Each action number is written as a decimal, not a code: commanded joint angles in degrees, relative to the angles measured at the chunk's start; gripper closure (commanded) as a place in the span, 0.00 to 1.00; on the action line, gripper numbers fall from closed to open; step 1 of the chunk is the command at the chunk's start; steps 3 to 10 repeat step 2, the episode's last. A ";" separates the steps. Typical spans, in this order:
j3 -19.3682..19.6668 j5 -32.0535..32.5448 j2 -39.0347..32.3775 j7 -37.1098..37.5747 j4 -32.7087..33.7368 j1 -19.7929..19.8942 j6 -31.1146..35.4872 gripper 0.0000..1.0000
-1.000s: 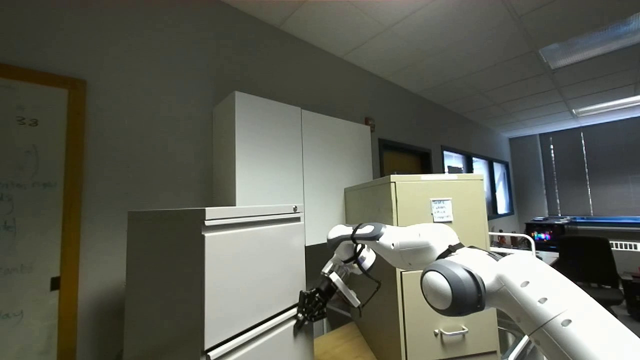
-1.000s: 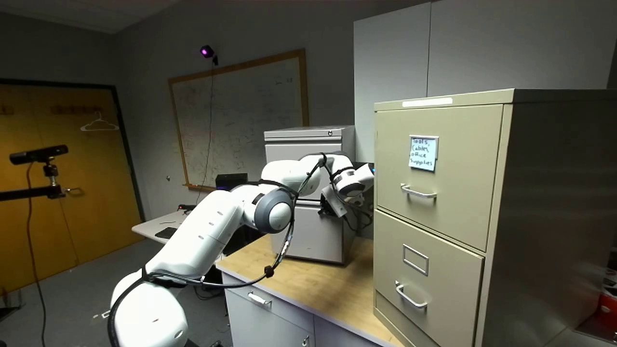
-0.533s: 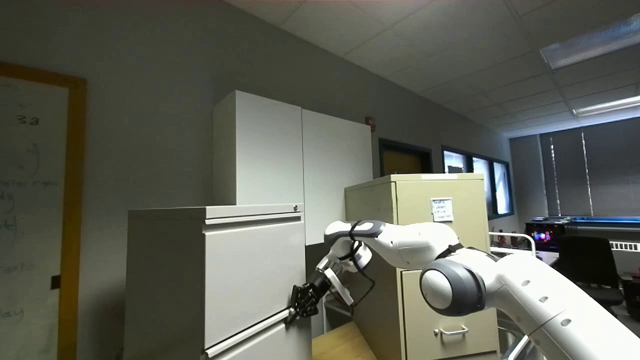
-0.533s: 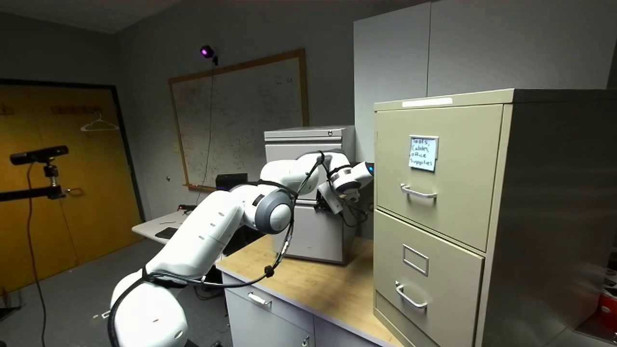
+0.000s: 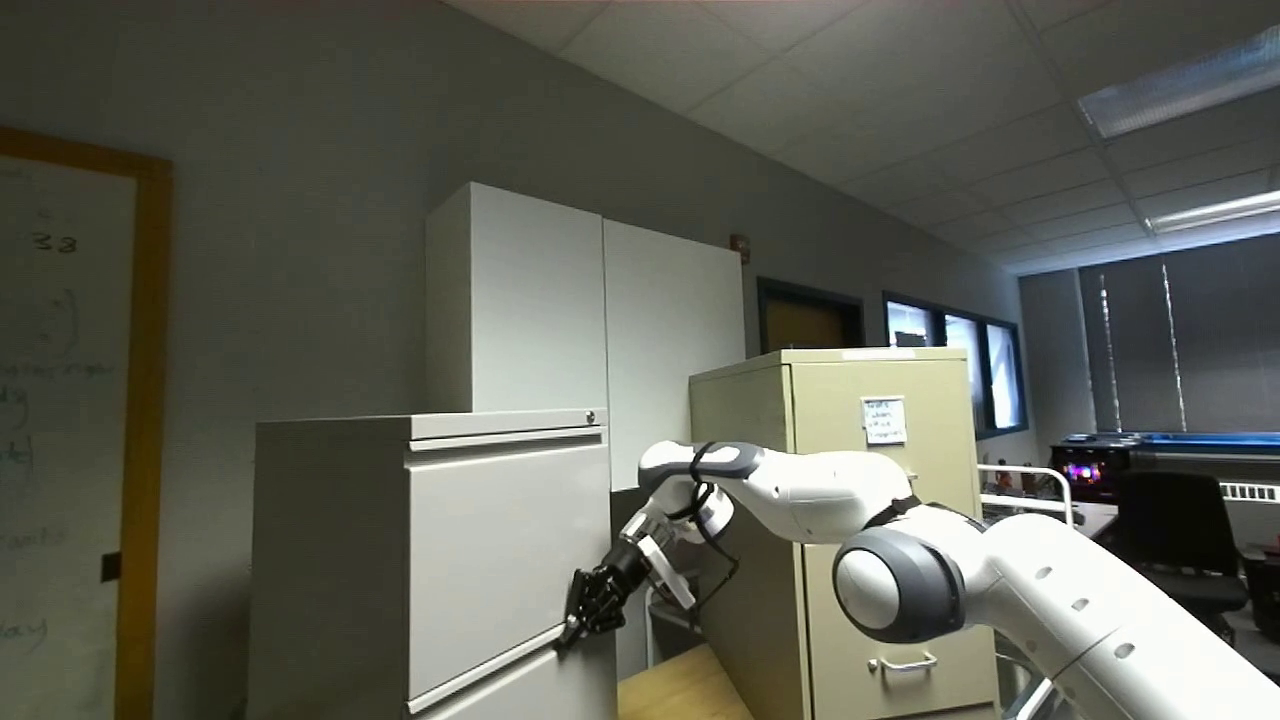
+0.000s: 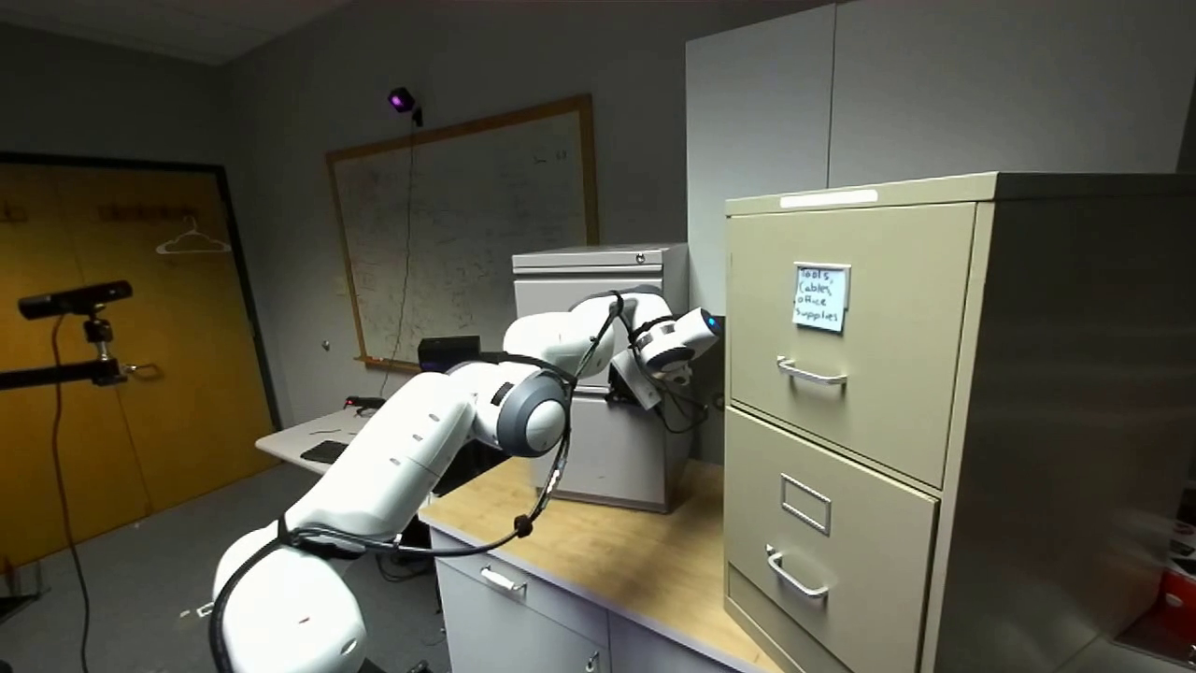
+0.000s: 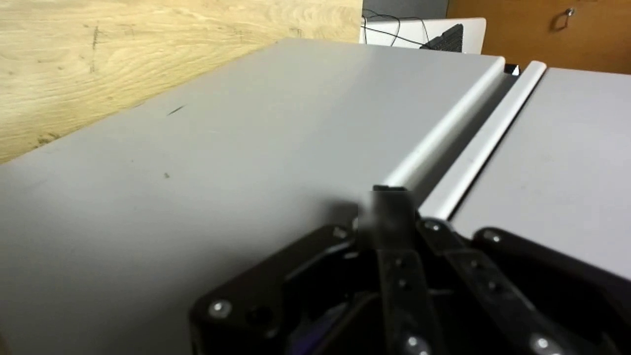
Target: Close the bottom drawer of the file cabinet to the left
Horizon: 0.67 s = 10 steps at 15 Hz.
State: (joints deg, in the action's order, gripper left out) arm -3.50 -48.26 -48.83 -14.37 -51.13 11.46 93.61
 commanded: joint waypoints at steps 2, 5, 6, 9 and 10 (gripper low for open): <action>-0.48 1.24 -2.35 1.82 6.85 -1.83 0.43 1.00; -0.48 1.24 -2.35 1.82 6.85 -1.83 0.43 1.00; -0.48 1.24 -2.35 1.82 6.85 -1.83 0.43 1.00; -0.48 1.24 -2.35 1.82 6.85 -1.83 0.43 1.00; -0.48 1.24 -2.35 1.82 6.85 -1.83 0.43 1.00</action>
